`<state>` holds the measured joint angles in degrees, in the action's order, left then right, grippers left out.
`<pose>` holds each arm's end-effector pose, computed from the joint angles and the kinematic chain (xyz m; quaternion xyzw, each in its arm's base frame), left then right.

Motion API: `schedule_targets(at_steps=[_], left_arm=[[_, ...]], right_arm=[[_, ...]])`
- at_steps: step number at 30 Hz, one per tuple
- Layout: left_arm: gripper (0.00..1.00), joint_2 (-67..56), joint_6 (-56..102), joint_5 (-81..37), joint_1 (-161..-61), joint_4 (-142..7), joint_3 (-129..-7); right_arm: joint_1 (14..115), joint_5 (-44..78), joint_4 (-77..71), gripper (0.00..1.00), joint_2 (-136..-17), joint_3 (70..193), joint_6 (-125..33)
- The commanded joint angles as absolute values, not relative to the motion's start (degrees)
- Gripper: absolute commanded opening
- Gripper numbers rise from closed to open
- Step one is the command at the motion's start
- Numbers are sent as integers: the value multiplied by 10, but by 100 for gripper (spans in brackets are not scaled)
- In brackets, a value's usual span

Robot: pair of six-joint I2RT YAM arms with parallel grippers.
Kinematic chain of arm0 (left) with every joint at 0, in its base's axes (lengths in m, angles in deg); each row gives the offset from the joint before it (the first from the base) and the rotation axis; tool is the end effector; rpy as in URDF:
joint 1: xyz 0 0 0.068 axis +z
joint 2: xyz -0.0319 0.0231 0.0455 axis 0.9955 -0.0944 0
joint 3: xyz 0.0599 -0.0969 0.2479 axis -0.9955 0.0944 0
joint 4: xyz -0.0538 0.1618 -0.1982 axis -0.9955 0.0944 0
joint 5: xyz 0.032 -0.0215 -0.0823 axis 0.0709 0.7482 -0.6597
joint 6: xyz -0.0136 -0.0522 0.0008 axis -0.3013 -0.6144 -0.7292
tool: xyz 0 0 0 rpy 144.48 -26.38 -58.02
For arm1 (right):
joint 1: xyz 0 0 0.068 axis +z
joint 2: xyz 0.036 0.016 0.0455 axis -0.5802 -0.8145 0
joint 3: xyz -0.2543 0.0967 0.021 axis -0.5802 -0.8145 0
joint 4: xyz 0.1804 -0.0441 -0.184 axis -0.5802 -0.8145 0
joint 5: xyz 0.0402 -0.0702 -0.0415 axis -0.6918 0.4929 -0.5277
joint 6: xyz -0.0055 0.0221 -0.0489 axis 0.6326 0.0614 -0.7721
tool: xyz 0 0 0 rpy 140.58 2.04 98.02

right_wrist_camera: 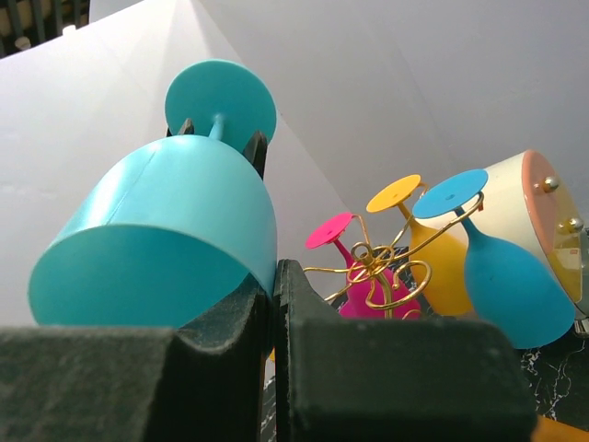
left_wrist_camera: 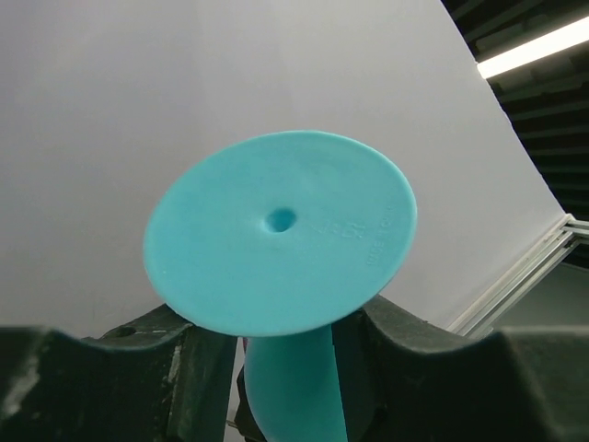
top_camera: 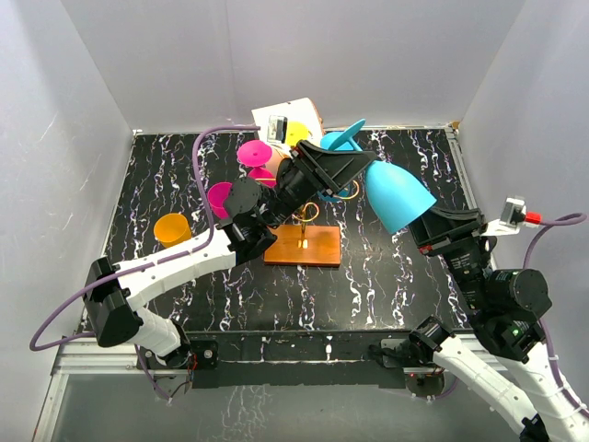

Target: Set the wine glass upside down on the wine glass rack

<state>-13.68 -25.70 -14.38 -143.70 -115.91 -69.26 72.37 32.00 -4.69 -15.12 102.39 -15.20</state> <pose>0.1671 -0.2796 0.4632 0.0005 0.4210 -0.7820 0.4597 0.0531 0.0341 0.4112 0.0577 0.5400 0.4809 0.6883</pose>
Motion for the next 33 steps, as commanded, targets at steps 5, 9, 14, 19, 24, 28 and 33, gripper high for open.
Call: schedule_targets(at_steps=[5, 9, 14, 19, 24, 28, 33], left_arm=[[27, -117, -232, -138, -1440, -1226, -685], [12, -110, -219, -143, -1440, -1231, -683], [0, -103, -211, -138, -1440, -1231, -679], [0, -93, -198, -131, -1440, -1224, -672], [0, -73, -179, -111, -1440, -1216, -657], [0, -56, -160, -97, -1440, -1209, -646], [0, -39, -113, -99, -1440, -1197, -634]], right_arm=[[726, 235, -49, 0, -180, 1027, -185], [726, 238, -68, 0, -181, 1032, -189], [726, 255, -91, 0, -178, 1043, -183], [726, 279, -129, 21, -170, 1060, -178], [726, 292, -191, 47, -162, 1081, -178], [726, 302, -243, 59, -142, 1084, -179], [726, 312, -310, 63, -116, 1101, -188]])
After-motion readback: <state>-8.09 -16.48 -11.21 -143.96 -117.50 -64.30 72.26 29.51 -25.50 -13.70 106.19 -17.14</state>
